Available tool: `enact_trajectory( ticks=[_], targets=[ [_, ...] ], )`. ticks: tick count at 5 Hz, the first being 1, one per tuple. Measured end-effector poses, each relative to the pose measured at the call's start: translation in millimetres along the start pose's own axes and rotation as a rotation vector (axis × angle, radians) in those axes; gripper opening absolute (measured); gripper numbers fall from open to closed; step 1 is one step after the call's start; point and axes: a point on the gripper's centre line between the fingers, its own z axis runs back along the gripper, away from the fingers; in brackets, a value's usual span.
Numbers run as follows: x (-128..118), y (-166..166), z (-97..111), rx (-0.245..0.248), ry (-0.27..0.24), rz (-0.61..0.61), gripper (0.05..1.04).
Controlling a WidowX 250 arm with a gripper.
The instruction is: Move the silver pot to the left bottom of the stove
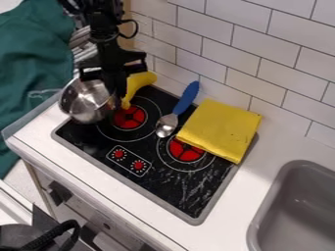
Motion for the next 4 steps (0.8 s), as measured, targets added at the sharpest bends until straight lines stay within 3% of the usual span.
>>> enact_trajectory(
  ticks=[1, 4],
  targets=[
    [-14, 8, -5, 0.018, 0.052, -0.052, 0.060],
    [-32, 17, 1, 0.050, 0.059, -0.118, 0.083]
  ],
)
